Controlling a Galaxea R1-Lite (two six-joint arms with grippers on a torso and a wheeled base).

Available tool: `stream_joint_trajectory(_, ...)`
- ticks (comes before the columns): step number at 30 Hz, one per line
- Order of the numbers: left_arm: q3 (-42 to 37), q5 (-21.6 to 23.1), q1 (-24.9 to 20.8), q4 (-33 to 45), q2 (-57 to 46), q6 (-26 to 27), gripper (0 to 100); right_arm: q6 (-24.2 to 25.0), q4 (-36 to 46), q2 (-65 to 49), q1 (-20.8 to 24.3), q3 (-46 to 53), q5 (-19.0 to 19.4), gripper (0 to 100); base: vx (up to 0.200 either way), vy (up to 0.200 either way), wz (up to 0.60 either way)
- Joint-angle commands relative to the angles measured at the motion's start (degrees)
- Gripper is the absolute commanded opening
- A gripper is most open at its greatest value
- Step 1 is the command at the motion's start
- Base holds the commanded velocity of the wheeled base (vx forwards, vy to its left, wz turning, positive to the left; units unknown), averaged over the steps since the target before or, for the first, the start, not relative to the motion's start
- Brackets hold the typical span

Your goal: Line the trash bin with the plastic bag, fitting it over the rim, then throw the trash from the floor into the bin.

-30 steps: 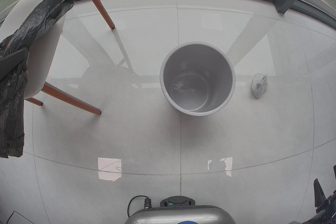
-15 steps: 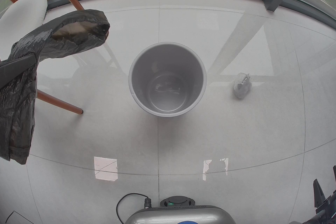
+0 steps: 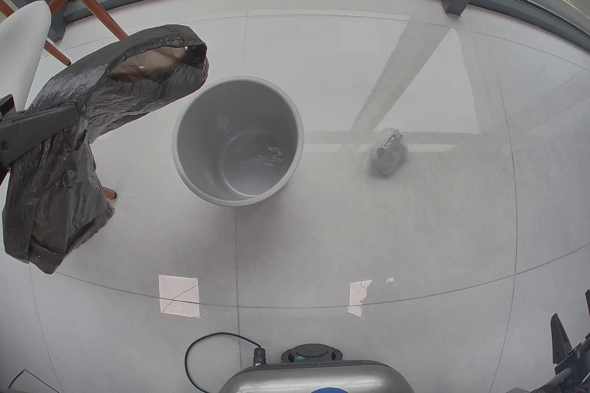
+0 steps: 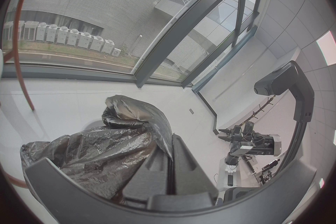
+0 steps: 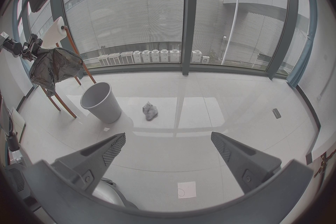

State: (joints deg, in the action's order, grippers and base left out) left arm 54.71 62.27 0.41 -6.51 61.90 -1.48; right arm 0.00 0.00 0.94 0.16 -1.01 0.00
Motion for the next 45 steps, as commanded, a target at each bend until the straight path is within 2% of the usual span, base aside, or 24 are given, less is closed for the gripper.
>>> stream_joint_trajectory(1,0.3,-0.5,-2.6,-0.1,2.6,0.0,0,0.0,0.0,-0.9,0.0,1.0,0.0,100,0.0,0.0,0.0)
stream_joint_trajectory(3,0.7,-0.6,-4.3,-0.2,3.8,0.0,0,0.0,0.0,-0.9,0.0,1.0,0.0,100,0.0,0.0,0.0)
stream_joint_trajectory(7,1.5,-0.1,-4.4,-0.8,5.9,0.2,0,0.0,0.0,-0.9,0.0,1.0,0.0,100,0.0,0.0,0.0)
stream_joint_trajectory(12,1.3,0.0,-4.4,-10.5,10.9,0.2,0,0.0,0.0,-0.9,0.0,1.0,0.0,100,0.0,0.0,0.0)
stream_joint_trajectory(17,1.8,1.3,-4.4,-17.1,16.1,-0.3,0,0.0,0.0,-0.9,0.0,1.0,0.0,100,0.0,0.0,0.0)
stream_joint_trajectory(24,1.7,1.4,-4.5,-18.6,17.8,-2.1,0,0.1,0.0,-0.9,0.0,1.0,0.0,100,0.0,0.0,0.0)
stream_joint_trajectory(36,16.2,2.5,-4.2,-22.0,28.0,-2.5,0,0.1,0.0,-0.9,0.0,1.0,0.0,100,0.0,0.0,0.0)
stream_joint_trajectory(45,24.5,2.4,-3.7,-22.1,31.3,-6.3,0,0.2,0.0,-0.9,0.0,1.0,0.0,100,0.0,0.0,0.0)
